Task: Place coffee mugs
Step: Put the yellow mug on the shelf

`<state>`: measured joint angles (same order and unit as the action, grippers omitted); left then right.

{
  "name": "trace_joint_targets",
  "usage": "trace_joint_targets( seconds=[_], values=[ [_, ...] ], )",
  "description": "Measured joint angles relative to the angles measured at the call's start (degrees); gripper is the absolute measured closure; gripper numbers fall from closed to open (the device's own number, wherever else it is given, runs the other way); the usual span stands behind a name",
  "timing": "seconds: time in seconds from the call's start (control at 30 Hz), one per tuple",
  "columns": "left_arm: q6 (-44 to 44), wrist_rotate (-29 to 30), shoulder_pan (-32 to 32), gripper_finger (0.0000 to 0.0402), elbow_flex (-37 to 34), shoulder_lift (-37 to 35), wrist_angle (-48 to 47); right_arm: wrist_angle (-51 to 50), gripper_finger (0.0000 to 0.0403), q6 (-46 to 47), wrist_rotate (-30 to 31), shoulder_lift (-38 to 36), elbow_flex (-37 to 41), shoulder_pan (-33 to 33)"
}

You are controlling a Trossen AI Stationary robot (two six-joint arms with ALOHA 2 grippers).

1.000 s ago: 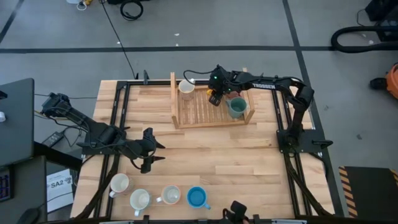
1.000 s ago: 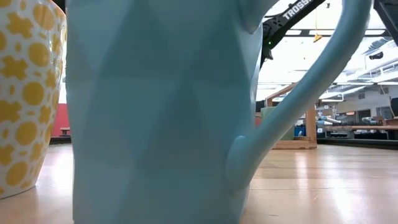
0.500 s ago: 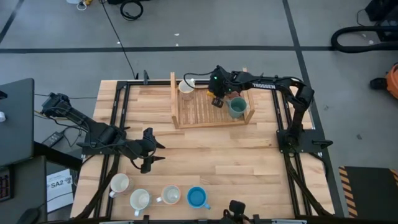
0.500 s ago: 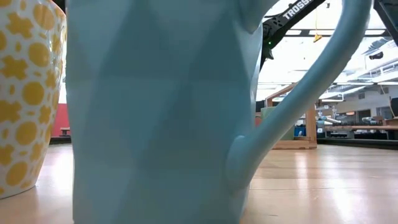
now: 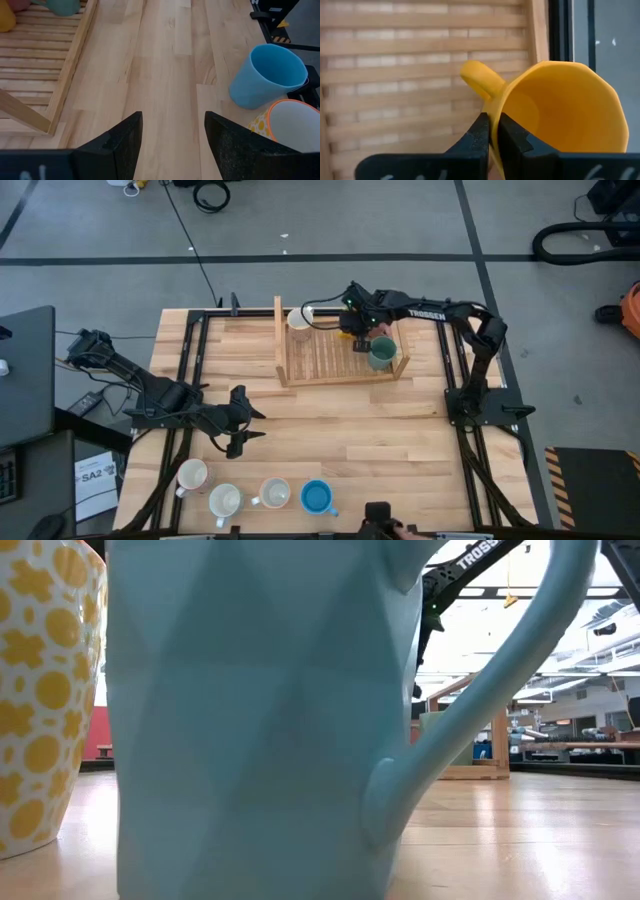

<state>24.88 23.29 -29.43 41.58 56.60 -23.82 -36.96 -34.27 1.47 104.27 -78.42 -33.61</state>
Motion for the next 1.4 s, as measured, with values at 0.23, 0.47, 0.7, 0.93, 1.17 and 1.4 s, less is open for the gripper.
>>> trace_joint_targets(
  seconds=[0.23,0.47,0.7,0.93,1.17,1.4],
  values=[
    [0.0,0.0,0.0,0.018,0.0,0.0,0.0,-4.2,0.0368,-3.4,-4.1,-0.2,-2.4,-2.2],
    [0.0,0.0,0.0,0.018,0.0,0.0,0.0,-4.0,0.037,-11.0,-5.7,-0.2,-2.4,-2.9],
    [0.0,0.0,0.0,0.018,0.0,0.0,0.0,-4.0,0.0368,-18.9,-5.6,-0.2,-2.4,-2.9],
    [0.0,0.0,0.0,0.018,0.0,0.0,0.0,-4.0,0.0368,-22.9,-5.6,-0.2,-2.4,-2.9],
    [0.0,0.0,0.0,0.018,0.0,0.0,0.0,-4.0,0.0367,-22.4,-5.6,-0.2,-2.5,-2.9],
    [0.0,0.0,0.0,0.018,0.0,0.0,0.0,-3.9,0.036,-22.3,-5.7,-0.2,-2.5,-2.9]
  ],
)
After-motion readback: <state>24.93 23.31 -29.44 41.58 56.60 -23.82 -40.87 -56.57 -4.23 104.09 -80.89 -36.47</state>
